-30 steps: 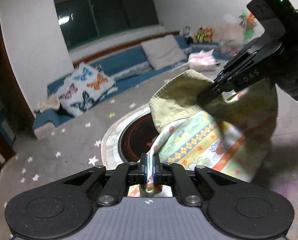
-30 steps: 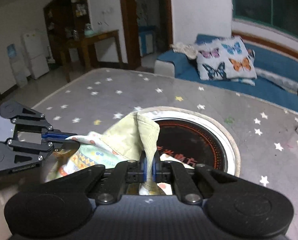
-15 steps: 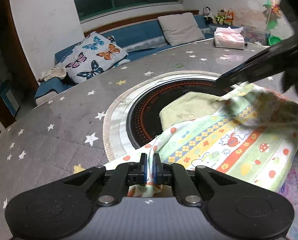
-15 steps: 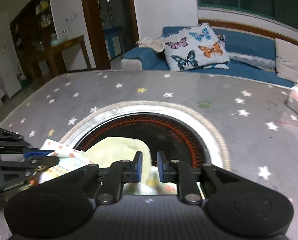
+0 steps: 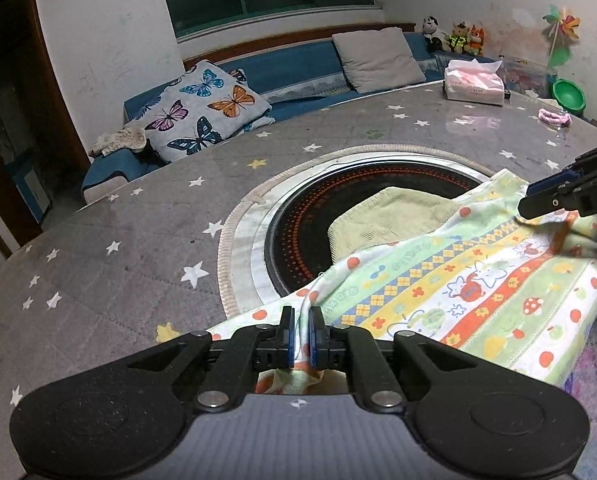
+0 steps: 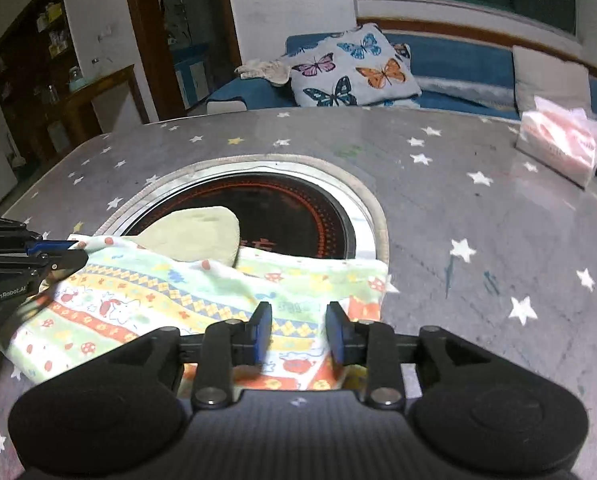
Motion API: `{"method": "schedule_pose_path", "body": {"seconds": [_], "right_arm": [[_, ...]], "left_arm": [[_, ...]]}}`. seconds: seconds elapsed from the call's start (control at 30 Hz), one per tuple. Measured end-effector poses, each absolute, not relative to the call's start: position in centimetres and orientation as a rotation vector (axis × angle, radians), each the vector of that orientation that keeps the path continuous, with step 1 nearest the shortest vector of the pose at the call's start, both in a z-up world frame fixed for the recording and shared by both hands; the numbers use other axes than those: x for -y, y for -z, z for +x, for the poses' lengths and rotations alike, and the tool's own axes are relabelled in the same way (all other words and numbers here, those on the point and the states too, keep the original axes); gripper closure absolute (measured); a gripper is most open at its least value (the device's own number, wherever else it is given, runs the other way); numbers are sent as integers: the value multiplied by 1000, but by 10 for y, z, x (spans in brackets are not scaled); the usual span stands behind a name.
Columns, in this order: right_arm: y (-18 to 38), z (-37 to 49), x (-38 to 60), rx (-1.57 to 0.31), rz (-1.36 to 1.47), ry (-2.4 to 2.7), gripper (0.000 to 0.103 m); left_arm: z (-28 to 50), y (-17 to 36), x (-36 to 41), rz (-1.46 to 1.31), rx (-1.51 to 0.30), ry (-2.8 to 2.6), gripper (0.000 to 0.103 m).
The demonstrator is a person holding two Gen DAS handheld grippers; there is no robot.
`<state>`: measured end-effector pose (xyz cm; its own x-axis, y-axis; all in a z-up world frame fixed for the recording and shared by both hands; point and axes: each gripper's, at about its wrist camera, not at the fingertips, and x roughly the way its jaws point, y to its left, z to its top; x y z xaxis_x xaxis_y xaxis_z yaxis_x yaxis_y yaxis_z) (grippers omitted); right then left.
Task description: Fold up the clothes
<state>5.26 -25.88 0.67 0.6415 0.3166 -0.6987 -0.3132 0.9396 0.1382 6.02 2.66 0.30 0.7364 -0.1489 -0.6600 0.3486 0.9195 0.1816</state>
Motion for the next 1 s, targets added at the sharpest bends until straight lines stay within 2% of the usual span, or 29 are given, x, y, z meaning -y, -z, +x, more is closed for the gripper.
{"method": "schedule_pose_path", "body": {"seconds": [0.13, 0.3, 0.4, 0.43, 0.5, 0.73, 0.77, 0.8, 0.83, 0.87, 1.0], "right_arm": [[-4, 54, 259, -800, -4, -340, 71], [-7, 54, 258, -777, -14, -319, 54], [-7, 55, 258, -774, -33, -308, 55], [-6, 56, 259, -783, -27, -314, 55], [-4, 56, 259, -789, -27, -310, 68], [-4, 57, 267, -794, -9, -278, 68], [-3, 56, 267, -798, -11, -277, 75], [-3, 56, 267, -802, -12, -277, 86], [-3, 55, 266, -802, -9, -273, 90], [-3, 54, 266, -801, -10, -271, 98], [-14, 48, 264, -754, -33, -255, 100]], "left_arm": [[60, -4, -26, 304, -690, 273, 95], [56, -12, -25, 304, -664, 274, 97], [54, -16, -25, 302, -648, 274, 97], [54, -16, -25, 303, -647, 274, 97], [54, -16, -24, 305, -647, 273, 97], [52, -19, -25, 304, -636, 274, 97], [51, -20, -25, 304, -633, 274, 97], [51, -21, -24, 305, -631, 275, 97], [51, -21, -24, 306, -628, 276, 97], [50, -22, -24, 306, -626, 276, 97], [47, -27, -25, 305, -610, 279, 97]]}}
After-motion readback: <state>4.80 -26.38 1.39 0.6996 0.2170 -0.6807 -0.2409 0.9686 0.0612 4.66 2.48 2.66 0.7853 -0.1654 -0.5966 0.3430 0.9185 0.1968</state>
